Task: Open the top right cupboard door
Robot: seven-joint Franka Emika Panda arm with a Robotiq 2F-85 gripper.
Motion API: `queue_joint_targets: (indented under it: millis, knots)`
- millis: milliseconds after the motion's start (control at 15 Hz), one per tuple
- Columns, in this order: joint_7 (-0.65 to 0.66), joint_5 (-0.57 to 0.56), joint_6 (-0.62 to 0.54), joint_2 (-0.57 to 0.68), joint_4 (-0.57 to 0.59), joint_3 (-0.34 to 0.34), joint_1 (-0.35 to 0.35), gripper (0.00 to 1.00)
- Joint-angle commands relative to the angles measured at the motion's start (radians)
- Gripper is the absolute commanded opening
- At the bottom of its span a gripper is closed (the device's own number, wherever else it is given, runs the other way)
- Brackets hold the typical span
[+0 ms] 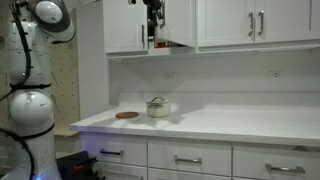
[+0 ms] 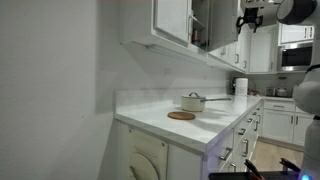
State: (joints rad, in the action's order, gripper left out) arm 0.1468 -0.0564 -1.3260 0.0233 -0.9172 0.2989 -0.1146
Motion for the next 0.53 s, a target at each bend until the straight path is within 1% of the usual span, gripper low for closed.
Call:
queue_joint_targets:
  millis: [0, 333, 467]
  knots:
    - [-0.036, -0.018, 0.078, -0.028, -0.023, -0.004, -0.005, 1.00]
    - [-0.083, -0.035, 0.208, -0.060, -0.019, 0.016, 0.009, 1.00]
    - [-0.100, -0.051, 0.240, -0.080, -0.021, 0.023, 0.013, 1.00]
